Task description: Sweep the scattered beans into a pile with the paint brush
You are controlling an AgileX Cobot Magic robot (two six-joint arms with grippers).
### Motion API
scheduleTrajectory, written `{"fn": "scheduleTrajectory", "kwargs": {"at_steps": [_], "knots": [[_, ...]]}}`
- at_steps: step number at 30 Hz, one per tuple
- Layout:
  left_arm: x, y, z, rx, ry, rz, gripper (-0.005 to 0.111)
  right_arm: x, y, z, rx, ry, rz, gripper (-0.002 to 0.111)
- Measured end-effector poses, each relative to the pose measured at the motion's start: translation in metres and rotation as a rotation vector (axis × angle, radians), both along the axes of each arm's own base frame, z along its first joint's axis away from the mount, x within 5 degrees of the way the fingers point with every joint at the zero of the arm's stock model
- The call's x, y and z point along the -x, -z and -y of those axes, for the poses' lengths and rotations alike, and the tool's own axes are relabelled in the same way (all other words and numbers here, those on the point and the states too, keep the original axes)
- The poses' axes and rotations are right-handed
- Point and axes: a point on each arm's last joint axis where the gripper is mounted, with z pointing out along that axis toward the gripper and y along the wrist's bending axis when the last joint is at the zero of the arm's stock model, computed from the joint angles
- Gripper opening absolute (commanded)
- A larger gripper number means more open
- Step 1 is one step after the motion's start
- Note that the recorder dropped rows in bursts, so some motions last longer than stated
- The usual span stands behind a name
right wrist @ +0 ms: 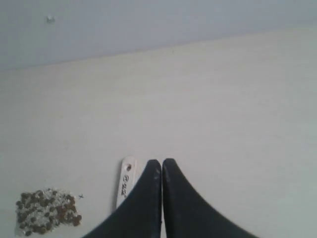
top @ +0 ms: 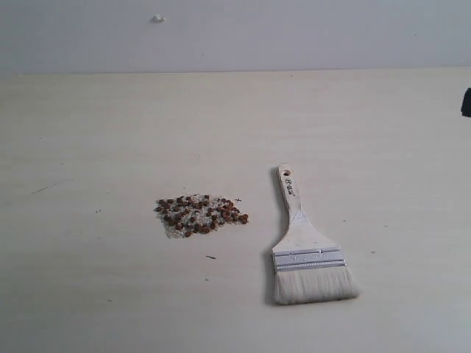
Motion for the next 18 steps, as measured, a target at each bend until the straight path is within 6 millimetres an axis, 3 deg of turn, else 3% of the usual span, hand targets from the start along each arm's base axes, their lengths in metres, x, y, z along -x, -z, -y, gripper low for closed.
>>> {"fn": "scheduleTrajectory", "kwargs": {"at_steps": [9, 13, 18], "knots": [[0.0, 0.0, 0.0, 0.0, 0.0, 0.0, 0.0, 0.03, -0.023, 0.001, 0.027, -0.029, 0.173, 0.0], [0.0, 0.0, 0.0, 0.0, 0.0, 0.0, 0.0, 0.04, -0.014, 0.005, 0.068, -0.015, 0.224, 0.0], [0.0, 0.0, 0.0, 0.0, 0.0, 0.0, 0.0, 0.063, 0.008, 0.023, 0.097, 0.149, 0.334, 0.0]]}}
